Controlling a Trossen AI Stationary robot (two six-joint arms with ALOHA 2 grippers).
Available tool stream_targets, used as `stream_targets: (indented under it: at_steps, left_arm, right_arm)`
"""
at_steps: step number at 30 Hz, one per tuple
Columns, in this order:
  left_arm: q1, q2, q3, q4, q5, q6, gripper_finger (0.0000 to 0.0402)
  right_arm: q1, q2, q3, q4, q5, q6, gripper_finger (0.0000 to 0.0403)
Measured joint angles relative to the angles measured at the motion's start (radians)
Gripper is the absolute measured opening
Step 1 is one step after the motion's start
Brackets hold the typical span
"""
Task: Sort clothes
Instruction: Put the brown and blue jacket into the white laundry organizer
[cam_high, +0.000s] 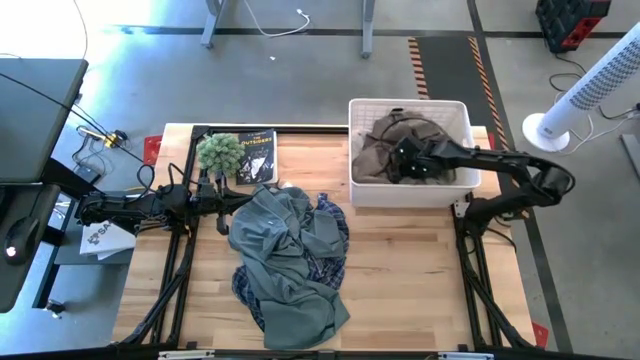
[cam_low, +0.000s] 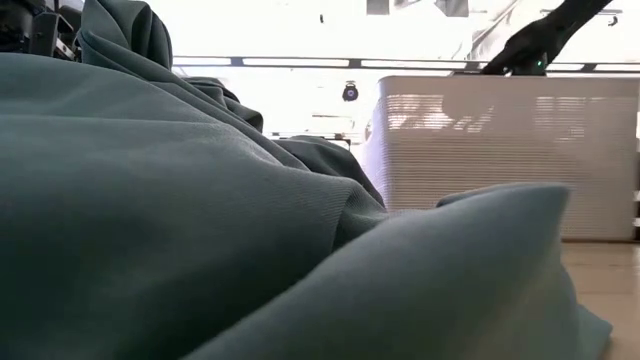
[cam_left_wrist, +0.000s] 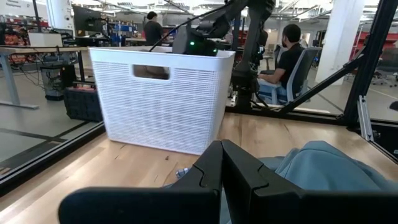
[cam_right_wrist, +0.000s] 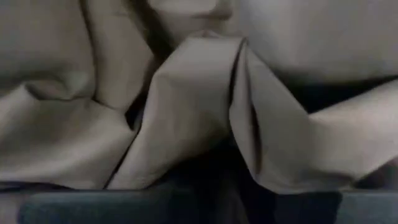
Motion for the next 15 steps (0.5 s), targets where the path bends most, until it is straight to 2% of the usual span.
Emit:
stream_targets:
  at_steps: [3, 7, 15]
  left_arm:
    - [0.000, 0.000, 0.000, 0.000, 0.000, 0.000, 0.0001]
    - [0.000, 0.000, 0.000, 0.000, 0.000, 0.000, 0.0001]
    - [0.000, 0.000, 0.000, -0.001, 0.000, 0.000, 0.0001]
  right_arm:
    - [-0.020, 0.017, 0.015, 0.023, 0.017, -0.059, 0.0077]
    - [-0.015, -0.045, 0.116, -0.115, 0.065, -0.146, 0.0077]
    - [0.129, -0.253, 0.392, -0.220, 0.443, -0.215, 0.0077]
